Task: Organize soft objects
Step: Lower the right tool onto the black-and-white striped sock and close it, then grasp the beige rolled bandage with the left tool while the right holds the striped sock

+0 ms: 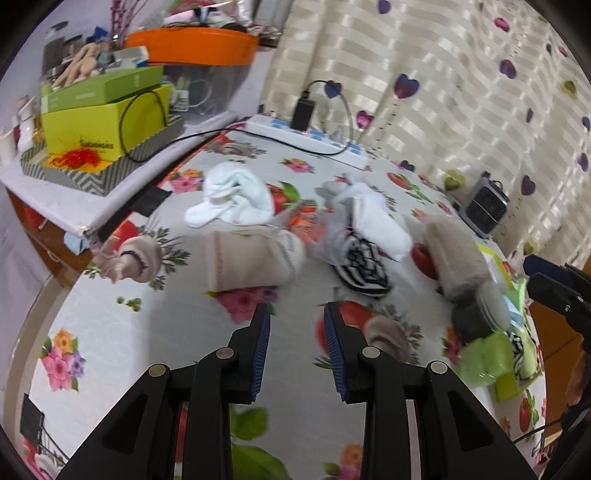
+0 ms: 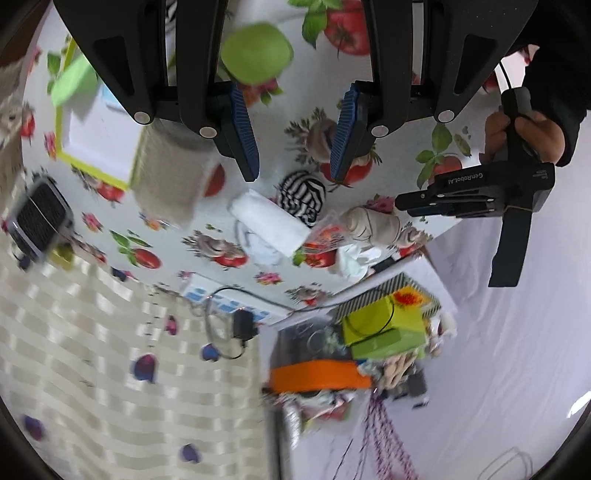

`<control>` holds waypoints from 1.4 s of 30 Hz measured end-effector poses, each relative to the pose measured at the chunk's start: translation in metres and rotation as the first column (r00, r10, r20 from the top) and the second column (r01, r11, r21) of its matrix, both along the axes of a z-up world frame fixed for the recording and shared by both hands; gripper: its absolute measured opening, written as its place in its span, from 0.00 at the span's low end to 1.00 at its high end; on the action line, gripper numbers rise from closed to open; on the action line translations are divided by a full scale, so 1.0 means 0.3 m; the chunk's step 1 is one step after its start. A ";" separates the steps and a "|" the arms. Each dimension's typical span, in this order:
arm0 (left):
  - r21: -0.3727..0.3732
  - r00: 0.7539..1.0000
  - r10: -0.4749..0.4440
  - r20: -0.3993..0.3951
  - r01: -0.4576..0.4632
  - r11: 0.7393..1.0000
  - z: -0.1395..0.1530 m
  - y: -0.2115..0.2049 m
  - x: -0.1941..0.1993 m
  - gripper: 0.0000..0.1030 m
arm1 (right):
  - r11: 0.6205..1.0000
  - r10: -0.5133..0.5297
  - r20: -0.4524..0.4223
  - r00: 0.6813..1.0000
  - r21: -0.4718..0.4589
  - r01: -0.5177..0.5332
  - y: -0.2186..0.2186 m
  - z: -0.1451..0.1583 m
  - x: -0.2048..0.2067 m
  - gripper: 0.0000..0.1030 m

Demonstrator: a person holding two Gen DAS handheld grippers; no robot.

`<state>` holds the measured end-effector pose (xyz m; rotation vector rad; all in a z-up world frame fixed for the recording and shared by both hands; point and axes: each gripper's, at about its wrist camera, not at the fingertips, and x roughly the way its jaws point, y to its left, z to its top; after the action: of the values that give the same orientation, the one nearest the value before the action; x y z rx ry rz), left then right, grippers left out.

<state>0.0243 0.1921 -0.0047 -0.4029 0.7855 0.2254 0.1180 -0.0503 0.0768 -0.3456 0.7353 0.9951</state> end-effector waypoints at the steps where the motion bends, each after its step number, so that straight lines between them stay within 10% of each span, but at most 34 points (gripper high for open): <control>1: -0.002 1.000 0.009 -0.001 -0.009 1.000 -0.002 0.015 0.002 0.28 | 1.000 0.013 -0.008 1.000 -0.012 -0.013 0.025 -0.006 0.006 0.40; 22: -0.091 0.996 0.084 0.015 -0.083 0.992 -0.072 0.269 0.120 0.44 | 0.920 0.028 -0.177 0.984 -0.381 -0.095 0.468 -0.304 0.210 0.40; 26: -0.145 1.000 0.020 0.013 -0.017 0.989 -0.080 0.243 0.121 0.44 | 0.914 -0.004 -0.194 0.981 -0.398 -0.075 0.482 -0.337 0.231 0.40; 31: -0.149 0.995 -0.095 0.009 0.095 0.984 -0.084 0.150 0.086 0.44 | 0.923 -0.007 -0.179 0.984 -0.381 -0.062 0.459 -0.332 0.221 0.14; 42: -0.018 0.986 -0.163 0.026 0.163 0.986 -0.045 0.147 0.143 0.44 | 0.939 -0.015 -0.196 0.981 -0.339 -0.053 0.338 -0.316 0.176 0.13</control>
<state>0.0671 0.2362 -0.0182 -0.3579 0.7928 0.0596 0.1709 0.0512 -0.0181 -0.5643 1.0923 0.9259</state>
